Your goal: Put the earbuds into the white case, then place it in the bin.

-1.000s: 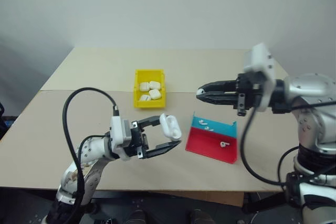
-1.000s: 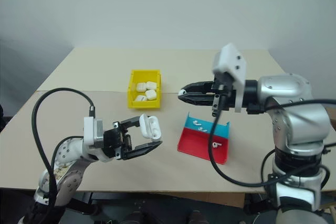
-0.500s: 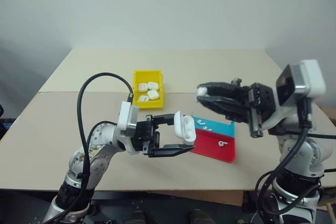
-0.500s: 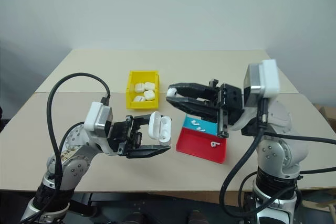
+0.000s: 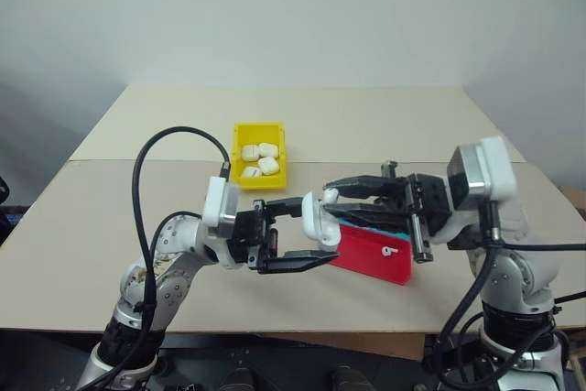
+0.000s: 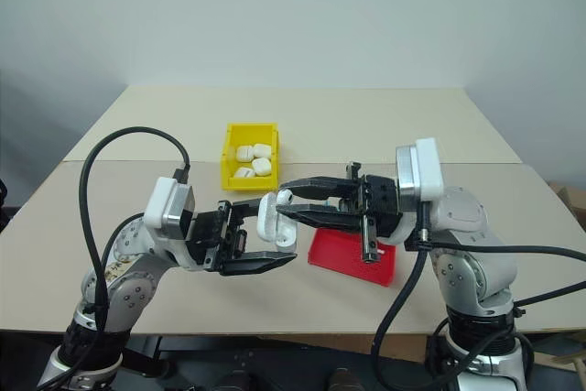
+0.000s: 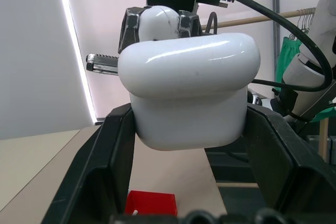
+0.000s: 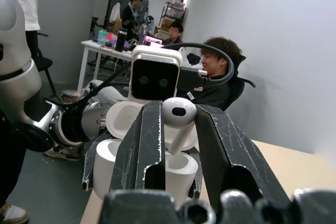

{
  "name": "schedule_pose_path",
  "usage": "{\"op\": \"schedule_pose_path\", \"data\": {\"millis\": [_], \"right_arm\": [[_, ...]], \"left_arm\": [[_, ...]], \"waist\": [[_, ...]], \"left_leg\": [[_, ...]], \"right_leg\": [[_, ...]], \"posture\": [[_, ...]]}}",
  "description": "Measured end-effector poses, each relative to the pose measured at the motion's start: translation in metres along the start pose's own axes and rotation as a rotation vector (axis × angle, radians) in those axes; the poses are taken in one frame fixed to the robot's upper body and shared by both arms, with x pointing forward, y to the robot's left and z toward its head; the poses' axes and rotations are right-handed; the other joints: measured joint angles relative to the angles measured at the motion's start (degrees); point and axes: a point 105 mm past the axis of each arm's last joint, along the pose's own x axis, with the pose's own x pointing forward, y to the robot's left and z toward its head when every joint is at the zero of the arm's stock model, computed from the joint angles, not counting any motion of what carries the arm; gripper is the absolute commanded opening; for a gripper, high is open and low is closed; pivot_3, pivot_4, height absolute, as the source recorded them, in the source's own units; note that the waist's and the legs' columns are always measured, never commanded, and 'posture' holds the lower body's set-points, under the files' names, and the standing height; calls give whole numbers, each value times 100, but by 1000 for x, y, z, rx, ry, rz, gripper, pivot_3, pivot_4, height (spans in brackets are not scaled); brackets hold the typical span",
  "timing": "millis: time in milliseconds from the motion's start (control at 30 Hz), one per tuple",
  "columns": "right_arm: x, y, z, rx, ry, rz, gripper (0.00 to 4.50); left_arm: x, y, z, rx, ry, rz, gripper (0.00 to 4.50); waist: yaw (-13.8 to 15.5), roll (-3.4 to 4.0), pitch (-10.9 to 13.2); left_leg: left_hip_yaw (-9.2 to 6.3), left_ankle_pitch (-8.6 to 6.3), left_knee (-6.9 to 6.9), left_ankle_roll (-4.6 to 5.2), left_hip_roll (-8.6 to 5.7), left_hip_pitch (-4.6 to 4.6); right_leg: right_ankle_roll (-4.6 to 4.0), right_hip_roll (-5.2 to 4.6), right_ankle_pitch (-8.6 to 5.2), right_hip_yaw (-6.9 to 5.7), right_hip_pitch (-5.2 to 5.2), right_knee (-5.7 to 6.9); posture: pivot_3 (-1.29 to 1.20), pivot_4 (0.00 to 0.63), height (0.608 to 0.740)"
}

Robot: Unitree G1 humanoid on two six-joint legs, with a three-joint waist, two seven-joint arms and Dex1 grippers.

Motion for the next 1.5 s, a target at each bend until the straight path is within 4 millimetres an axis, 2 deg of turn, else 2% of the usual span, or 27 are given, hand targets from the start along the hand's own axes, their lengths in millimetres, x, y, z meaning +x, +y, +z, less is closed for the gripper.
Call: {"op": "schedule_pose_path", "data": {"millis": [500, 733, 967, 1067, 1167, 1233, 1433, 1500], "right_arm": [[-2, 1, -8, -40, 20, 2, 688], [-5, 2, -9, -63, 37, 2, 2939], [-12, 3, -9, -75, 86, 28, 2939], [-27, -11, -7, -29, 173, -14, 2939], [-49, -44, -4, 0, 394, -115, 2939], [-60, -62, -5, 10, 522, -171, 2939], [-68, -89, -57, 106, 858, -113, 2939], [-67, -99, -75, 105, 969, -77, 2939]], "left_arm": [[-1, -1, -2, 4, 13, -11, 2782], [-1, -2, -3, 8, 21, -15, 2782], [-5, 1, -6, 12, 42, 5, 2782], [-21, 0, -17, 42, 117, 36, 2782], [-55, -7, -44, 31, 280, 71, 2782], [-69, -14, -55, 8, 328, 85, 2782], [-81, -22, -59, 40, 375, 107, 2782], [-82, -23, -60, 42, 378, 123, 2782]], "waist": [[5, 0, 0], [6, 0, 0], [12, -1, 0], [-16, 1, 1], [-56, 6, 4], [-36, 5, 5], [-45, 7, 5], [-50, 9, 6]], "left_leg": [[0, 0, 0, 0, 0, 0], [1, 0, 0, 0, 0, -1], [0, 0, 0, 0, 0, -2], [6, 0, -1, 0, 0, 0], [12, 0, -6, 0, 1, 3], [10, -1, -10, 0, 4, -1], [30, -1, -12, 0, 4, -38], [29, -1, -13, 0, 4, -47]], "right_leg": [[0, 0, -1, 0, 0, -2], [0, 0, -1, -1, 0, -4], [0, -2, -1, -1, 1, -7], [-7, -3, -4, 2, 1, -7], [-49, -3, -22, 9, -11, -5], [-54, -3, -26, 6, -17, -5], [-49, -5, -22, 23, -67, 2], [-16, -2, 3, 23, -77, 3]], "posture": [[0, 150, 740], [0, 150, 740], [0, 150, 740], [0, 150, 740], [0, 150, 740], [0, 150, 740], [0, 150, 740], [0, 150, 740]]}}
